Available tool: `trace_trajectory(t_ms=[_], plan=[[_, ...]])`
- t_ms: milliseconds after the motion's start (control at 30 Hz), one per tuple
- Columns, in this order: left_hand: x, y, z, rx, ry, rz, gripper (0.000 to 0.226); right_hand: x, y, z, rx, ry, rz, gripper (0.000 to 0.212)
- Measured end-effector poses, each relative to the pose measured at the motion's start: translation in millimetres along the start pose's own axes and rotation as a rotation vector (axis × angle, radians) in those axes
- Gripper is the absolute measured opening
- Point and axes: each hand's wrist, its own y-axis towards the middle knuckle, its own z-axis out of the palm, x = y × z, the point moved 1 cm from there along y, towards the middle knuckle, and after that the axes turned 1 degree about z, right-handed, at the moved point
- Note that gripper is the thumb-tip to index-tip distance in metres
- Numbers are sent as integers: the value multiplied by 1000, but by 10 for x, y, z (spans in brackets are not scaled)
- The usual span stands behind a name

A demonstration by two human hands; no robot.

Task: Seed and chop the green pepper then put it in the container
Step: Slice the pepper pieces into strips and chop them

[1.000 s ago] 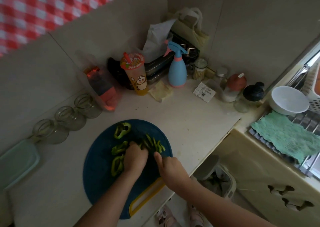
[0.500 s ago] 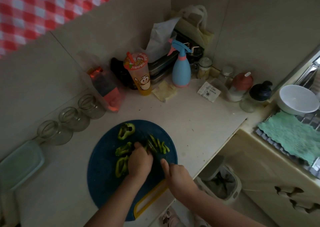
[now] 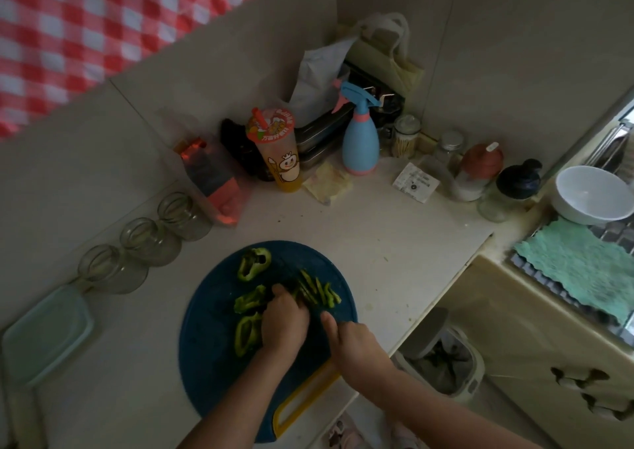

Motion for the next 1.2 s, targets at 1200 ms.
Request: trace_trajectory(t_ms=[1200], plan=[[125, 55, -36, 57, -149, 76, 34, 389, 383, 137, -53, 66, 148, 58]])
